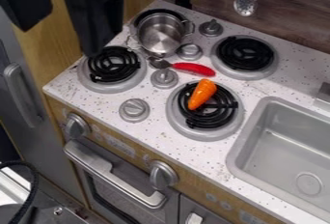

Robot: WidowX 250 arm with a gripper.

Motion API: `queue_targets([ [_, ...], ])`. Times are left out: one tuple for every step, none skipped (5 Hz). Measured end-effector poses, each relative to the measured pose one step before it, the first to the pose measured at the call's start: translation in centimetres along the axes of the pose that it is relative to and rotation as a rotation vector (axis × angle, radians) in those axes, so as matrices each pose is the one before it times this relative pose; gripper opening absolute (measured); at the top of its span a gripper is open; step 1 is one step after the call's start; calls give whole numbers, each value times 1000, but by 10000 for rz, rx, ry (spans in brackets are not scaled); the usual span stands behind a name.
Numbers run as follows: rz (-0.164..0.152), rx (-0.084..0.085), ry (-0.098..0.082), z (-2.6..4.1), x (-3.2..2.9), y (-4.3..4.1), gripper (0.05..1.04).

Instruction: Touch the stove between the burners and the red fork

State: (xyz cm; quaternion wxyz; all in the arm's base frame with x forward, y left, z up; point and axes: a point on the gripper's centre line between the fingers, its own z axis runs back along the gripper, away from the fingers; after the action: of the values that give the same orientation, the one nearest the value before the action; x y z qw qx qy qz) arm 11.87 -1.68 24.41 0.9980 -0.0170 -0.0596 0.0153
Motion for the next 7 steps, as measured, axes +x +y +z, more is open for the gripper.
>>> queue_targets([
  [-1, 3, 108, -246, -85, 12, 994],
  [-153, -25, 177, -1068, 1687, 259, 994],
  [47, -24, 13, -1322, 1846, 666, 994],
  [90, 60, 12, -3270, 3665, 958, 994],
  [181, 261, 243, -4723, 3761, 1056, 994],
  [233, 302, 202, -5449, 3352, 1178, 994],
  [-98, 260, -117, -3798, 3361, 873, 994],
])
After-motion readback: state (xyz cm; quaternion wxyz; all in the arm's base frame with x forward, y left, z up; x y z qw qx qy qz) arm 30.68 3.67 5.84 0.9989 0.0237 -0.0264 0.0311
